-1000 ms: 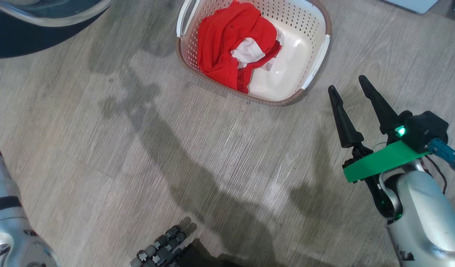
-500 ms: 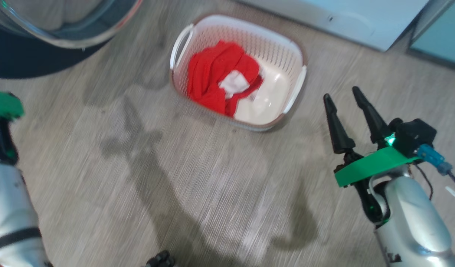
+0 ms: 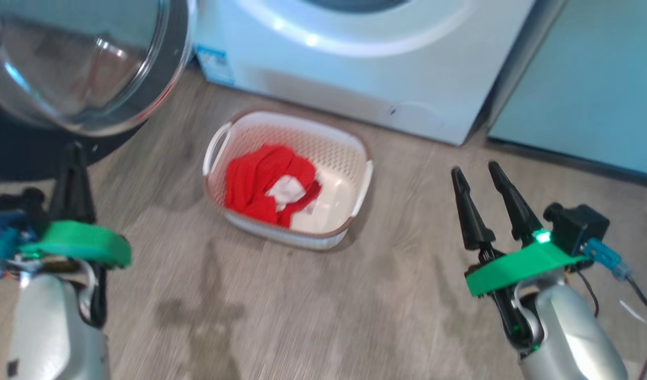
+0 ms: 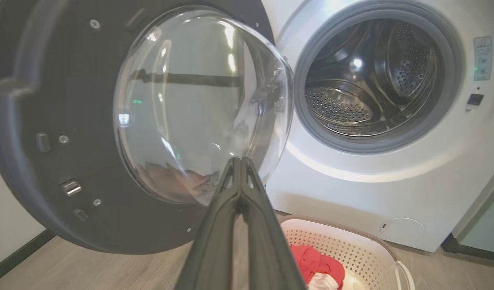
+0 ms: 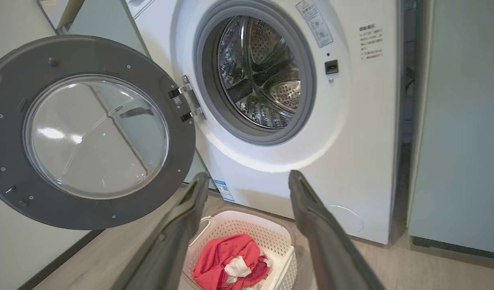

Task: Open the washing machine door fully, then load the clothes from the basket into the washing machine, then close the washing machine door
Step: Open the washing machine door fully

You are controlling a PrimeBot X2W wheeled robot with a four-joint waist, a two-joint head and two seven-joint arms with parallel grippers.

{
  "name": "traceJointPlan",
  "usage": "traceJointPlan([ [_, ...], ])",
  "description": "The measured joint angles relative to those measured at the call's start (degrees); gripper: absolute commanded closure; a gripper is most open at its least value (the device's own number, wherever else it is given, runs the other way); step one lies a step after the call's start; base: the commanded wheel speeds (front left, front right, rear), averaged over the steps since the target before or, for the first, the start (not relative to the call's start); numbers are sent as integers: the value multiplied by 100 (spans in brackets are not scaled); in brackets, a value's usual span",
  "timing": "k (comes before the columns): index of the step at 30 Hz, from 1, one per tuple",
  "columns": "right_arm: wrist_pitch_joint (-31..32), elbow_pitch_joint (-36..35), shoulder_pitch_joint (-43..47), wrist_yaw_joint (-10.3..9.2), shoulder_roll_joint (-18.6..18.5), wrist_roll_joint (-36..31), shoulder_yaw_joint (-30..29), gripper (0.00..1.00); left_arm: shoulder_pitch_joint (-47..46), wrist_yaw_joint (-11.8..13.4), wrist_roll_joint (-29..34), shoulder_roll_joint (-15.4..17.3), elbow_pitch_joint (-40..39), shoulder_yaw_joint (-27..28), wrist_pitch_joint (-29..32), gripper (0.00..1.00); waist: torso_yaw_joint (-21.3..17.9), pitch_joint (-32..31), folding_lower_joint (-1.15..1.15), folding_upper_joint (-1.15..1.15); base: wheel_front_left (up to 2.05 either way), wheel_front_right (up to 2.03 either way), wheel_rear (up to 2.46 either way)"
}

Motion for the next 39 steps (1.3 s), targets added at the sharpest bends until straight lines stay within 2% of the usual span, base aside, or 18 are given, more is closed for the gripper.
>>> traceJointPlan([
  [9, 0, -165, 486, 0, 25, 41, -71, 0, 652, 7, -101, -218, -530, -341, 0, 100, -588, -570, 0, 0, 0, 0, 0],
  [16, 0, -316, 744, 0, 36, 41, -140, 0, 1268, 242, -172, -243, -961, -650, 0, 100, -1015, -843, 0, 0, 0, 0, 0],
  [19, 0, -404, 770, 0, 41, 84, -204, 0, 1460, 374, -434, -243, -1093, -862, 0, 100, -1159, -895, 0, 0, 0, 0, 0],
  [26, 0, -564, 897, 0, 59, 85, -297, 0, 1753, 659, -715, -241, -1299, -1367, 0, 100, -1298, -899, 0, 0, 0, 0, 0],
  [31, 0, -591, 1022, 0, 67, 131, -413, 0, 1882, 711, -756, -236, -1377, -1527, 0, 100, -1306, -888, 0, 0, 0, 0, 0],
  [34, 0, -567, 1022, 0, 67, 131, -423, 0, 1907, 605, -956, -236, -1377, -1631, 0, 100, -1304, -887, 0, 0, 0, 0, 0],
  [35, 0, -544, 1022, 0, 67, 131, -425, 0, 1927, 602, -976, -236, -1374, -1656, 0, 88, -1302, -888, 0, 0, 0, 0, 0],
  [36, 0, -522, 1022, 0, 67, 131, -430, 0, 1951, 576, -1022, -236, -1372, -1678, 0, 88, -1299, -891, 0, 0, 0, 0, 0],
  [38, 0, -491, 1022, 0, 67, 131, -435, 0, 1982, 559, -1091, -235, -1356, -1714, 0, 66, -1294, -896, 0, 0, 0, 0, 0],
  [39, 0, -479, 1022, 0, 67, 132, -435, 0, 1983, 555, -1110, -235, -1345, -1717, 0, 36, -1292, -898, 0, 0, 0, 0, 0],
])
